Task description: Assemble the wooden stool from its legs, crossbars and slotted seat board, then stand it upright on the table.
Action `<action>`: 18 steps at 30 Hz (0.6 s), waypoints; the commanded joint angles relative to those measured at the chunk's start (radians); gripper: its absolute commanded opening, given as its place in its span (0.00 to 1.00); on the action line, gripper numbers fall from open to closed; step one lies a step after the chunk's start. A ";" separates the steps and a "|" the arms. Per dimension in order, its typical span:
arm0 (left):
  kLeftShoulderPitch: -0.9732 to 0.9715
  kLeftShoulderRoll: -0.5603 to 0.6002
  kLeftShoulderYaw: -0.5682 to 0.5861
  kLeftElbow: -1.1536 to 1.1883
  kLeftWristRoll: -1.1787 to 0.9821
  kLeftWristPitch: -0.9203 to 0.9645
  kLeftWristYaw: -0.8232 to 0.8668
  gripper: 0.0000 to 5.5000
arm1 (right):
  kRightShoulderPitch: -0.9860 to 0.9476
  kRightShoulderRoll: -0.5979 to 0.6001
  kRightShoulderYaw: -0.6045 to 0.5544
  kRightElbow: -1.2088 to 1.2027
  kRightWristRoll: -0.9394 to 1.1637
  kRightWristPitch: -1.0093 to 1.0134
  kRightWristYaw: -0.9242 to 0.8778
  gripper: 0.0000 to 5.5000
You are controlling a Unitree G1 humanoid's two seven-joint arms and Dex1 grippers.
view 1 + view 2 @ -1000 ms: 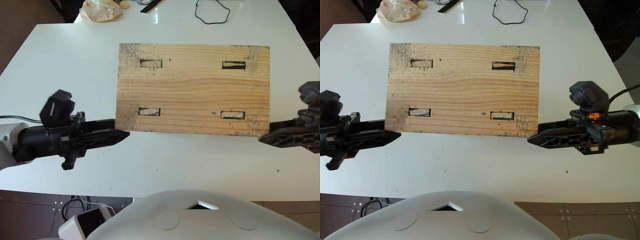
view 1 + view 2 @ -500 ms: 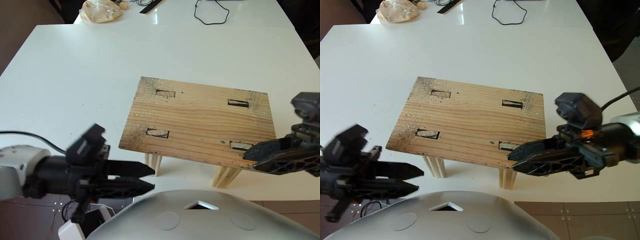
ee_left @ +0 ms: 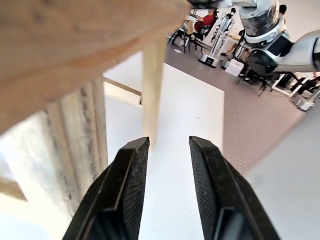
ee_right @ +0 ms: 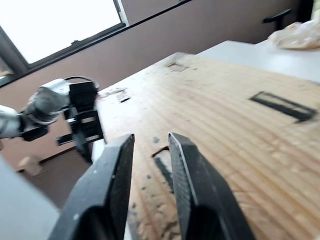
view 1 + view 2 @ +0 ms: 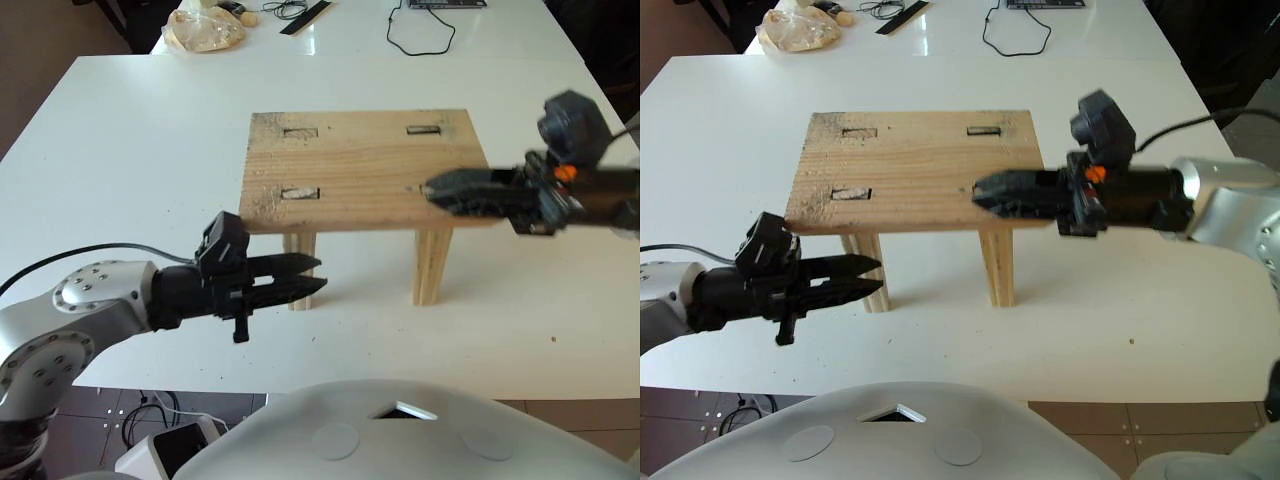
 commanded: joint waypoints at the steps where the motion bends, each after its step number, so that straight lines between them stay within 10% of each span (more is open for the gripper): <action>1: -0.145 -0.063 -0.103 0.194 0.156 0.022 0.037 0.26 | -0.145 0.175 0.073 0.181 -0.264 -0.054 -0.107 0.23; 18: -0.413 -0.068 0.094 0.304 -0.113 0.174 -0.130 0.26 | -0.232 0.423 -0.300 0.303 -0.432 -0.178 -0.266 0.23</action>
